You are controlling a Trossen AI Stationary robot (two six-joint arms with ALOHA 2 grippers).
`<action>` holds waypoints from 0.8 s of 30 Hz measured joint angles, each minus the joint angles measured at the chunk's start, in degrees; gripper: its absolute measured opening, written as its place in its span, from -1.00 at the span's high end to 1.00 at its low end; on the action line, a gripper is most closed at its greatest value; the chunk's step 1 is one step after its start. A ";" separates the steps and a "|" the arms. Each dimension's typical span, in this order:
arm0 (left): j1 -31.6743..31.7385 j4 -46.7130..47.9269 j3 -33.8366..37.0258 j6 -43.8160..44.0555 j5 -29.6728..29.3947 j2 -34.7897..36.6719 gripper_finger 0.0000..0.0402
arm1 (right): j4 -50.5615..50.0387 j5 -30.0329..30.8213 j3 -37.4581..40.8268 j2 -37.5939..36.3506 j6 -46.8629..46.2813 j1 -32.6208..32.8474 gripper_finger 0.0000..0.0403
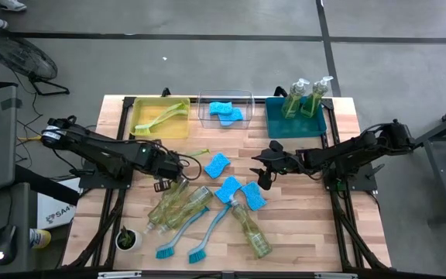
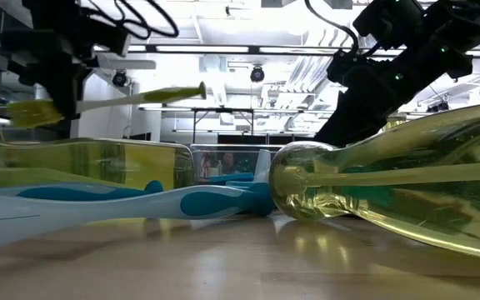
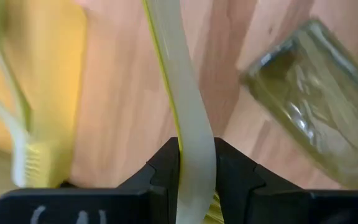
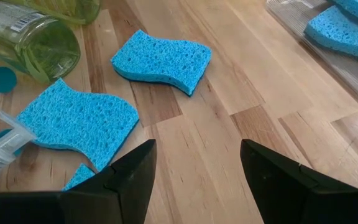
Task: Pick & Place Kitchen Sink Supplies
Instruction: Put the yellow dish brush into the yellow bin
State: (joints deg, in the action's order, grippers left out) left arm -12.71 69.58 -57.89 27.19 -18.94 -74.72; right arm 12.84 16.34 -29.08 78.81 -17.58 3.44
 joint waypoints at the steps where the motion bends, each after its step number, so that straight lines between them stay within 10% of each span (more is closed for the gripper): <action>1: 0.01 -0.08 -0.46 -0.22 -1.02 0.00 0.65 | 0.00 0.00 0.00 0.00 0.02 -0.02 -0.13; 24: 23.46 -12.51 -3.67 -23.02 -5.41 4.89 0.65 | -0.69 1.01 0.01 0.00 0.02 -0.02 -0.13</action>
State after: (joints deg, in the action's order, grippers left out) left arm 10.75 57.07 -61.56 4.17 -24.35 -69.83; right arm 12.15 17.35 -29.07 78.81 -17.56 3.42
